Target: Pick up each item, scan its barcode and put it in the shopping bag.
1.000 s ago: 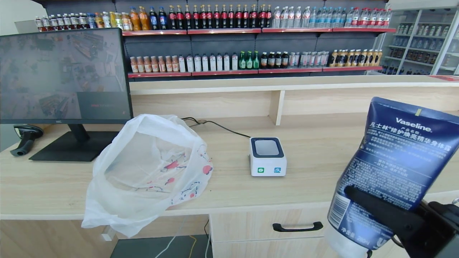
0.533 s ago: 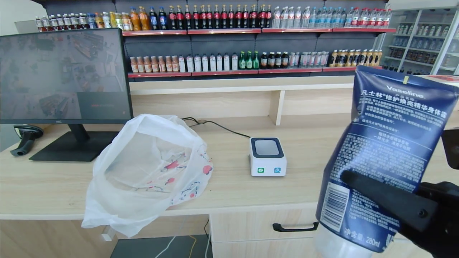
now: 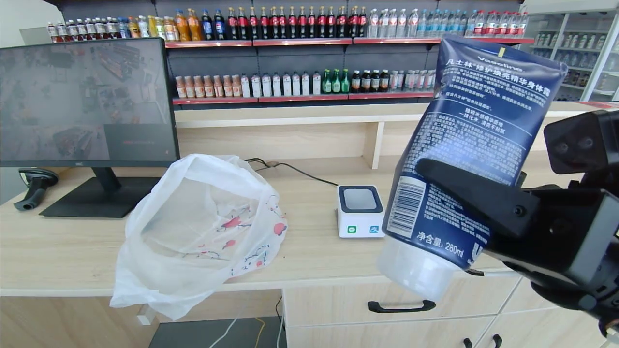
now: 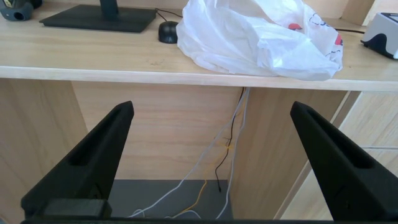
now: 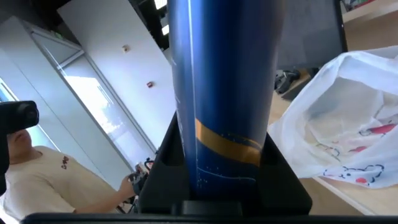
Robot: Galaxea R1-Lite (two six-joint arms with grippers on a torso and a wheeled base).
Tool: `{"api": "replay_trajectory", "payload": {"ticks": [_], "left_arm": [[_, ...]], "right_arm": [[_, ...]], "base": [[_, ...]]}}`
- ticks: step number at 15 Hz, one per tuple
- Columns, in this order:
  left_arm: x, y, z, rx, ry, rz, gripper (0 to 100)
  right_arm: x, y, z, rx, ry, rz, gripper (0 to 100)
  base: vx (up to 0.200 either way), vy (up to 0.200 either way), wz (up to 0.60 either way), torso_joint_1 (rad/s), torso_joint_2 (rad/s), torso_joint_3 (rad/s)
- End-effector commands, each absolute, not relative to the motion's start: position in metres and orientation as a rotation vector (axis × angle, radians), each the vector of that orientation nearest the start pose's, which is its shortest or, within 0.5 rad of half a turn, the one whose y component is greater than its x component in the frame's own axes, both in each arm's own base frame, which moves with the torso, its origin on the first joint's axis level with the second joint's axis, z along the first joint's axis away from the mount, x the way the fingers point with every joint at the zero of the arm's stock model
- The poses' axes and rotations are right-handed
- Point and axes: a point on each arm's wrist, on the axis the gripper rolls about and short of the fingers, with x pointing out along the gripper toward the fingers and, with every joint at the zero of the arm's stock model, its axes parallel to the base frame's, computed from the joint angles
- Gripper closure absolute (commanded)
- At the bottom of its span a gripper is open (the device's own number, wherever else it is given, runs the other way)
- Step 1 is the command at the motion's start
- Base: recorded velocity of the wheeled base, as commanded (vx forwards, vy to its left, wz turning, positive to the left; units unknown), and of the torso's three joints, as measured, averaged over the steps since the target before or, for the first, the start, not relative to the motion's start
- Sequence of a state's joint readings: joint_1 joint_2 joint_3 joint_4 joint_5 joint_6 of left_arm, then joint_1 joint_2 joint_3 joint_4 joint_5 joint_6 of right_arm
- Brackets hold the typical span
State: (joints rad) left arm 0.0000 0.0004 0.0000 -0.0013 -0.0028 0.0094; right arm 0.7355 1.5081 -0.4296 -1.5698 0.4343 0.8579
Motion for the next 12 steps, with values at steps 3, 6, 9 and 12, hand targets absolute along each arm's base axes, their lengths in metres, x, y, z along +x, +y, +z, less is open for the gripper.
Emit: {"api": "replay_trajectory", "payload": {"ticks": [3,6,9,12], "left_arm": [[-0.0228,-0.0001,0.0756,0.009,-0.002,-0.003,0],[-0.0228,-0.0001,0.0756,0.011,-0.002,-0.003,0],[-0.0228,-0.0001,0.0756,0.009,-0.002,-0.003,0],[-0.0228,0.0000,0.0756,0.009,-0.002,-0.002,0]], "right_arm": [[0.1550,0.1588,0.2327,0.845,0.019,1.326,100],[0.1513,0.1613,0.2331,0.853,0.029,1.345,100],[0.1506,0.1630,0.2327,0.853,0.035,1.353,100],[0.1506,0.1630,0.2327,0.852,0.033,1.351,100]], "base": [[0.000,0.000,0.00,0.000,0.00,0.000],[0.000,0.000,0.00,0.000,0.00,0.000],[0.000,0.000,0.00,0.000,0.00,0.000],[0.000,0.000,0.00,0.000,0.00,0.000]]}}
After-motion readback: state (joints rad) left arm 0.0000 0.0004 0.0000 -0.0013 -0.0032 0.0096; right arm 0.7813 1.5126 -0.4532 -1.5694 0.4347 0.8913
